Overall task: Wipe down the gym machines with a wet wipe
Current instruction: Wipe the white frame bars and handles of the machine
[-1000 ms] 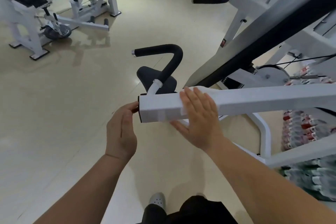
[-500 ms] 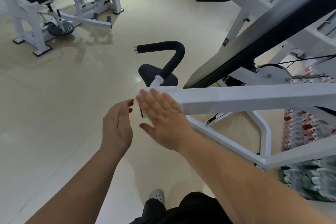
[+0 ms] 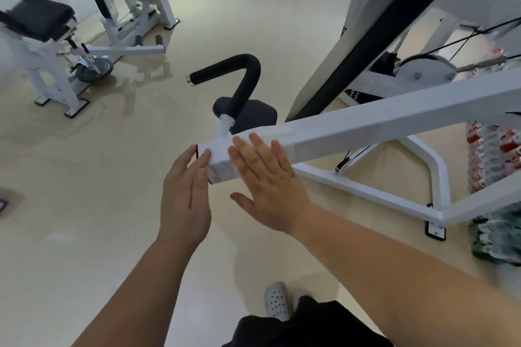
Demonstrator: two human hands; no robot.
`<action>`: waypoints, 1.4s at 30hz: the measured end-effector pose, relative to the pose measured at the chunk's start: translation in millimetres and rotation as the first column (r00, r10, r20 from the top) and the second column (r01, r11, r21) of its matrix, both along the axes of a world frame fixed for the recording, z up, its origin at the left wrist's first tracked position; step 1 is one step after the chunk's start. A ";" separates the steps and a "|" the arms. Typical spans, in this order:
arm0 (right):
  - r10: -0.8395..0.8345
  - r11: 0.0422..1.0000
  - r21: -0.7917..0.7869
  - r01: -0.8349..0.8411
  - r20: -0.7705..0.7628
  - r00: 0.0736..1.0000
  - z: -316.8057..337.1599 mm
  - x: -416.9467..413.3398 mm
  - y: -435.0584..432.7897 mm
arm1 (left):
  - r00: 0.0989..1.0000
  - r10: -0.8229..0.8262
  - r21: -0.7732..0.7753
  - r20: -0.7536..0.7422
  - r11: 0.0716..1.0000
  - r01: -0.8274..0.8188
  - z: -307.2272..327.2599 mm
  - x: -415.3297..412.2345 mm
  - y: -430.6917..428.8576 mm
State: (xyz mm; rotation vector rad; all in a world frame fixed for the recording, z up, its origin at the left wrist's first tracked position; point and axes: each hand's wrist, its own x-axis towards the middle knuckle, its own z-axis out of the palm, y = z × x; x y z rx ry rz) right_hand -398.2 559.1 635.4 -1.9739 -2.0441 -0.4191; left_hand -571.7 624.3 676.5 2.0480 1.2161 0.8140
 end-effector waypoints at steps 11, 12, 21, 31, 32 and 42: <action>-0.443 0.853 0.110 0.510 -0.364 0.819 6.0 44.1 -6.2 | 0.942 -0.125 0.166 -0.312 0.969 0.183 33.0 8.2 47.5; -0.462 0.836 0.110 0.538 -0.388 0.798 4.3 39.1 -5.8 | 0.937 -0.135 0.154 -0.323 0.969 0.193 36.6 13.1 57.2; -0.426 0.787 0.058 0.614 -0.670 0.609 -15.1 -107.4 33.9 | 0.813 -0.516 0.003 -0.271 0.844 0.536 54.0 48.7 99.3; -0.220 0.733 0.096 0.673 -0.903 0.368 -19.6 -170.9 79.9 | 0.892 -0.451 -0.363 0.016 0.829 0.426 48.9 45.7 92.5; -0.184 0.697 0.106 0.710 -0.930 0.319 -15.7 -159.7 83.7 | 0.883 -0.468 -0.378 0.019 0.815 0.440 48.1 43.4 91.8; -0.128 0.592 0.013 0.806 -0.986 0.110 -5.3 -145.4 93.5 | 0.814 -0.580 -0.405 -0.024 0.751 0.522 49.6 37.8 104.5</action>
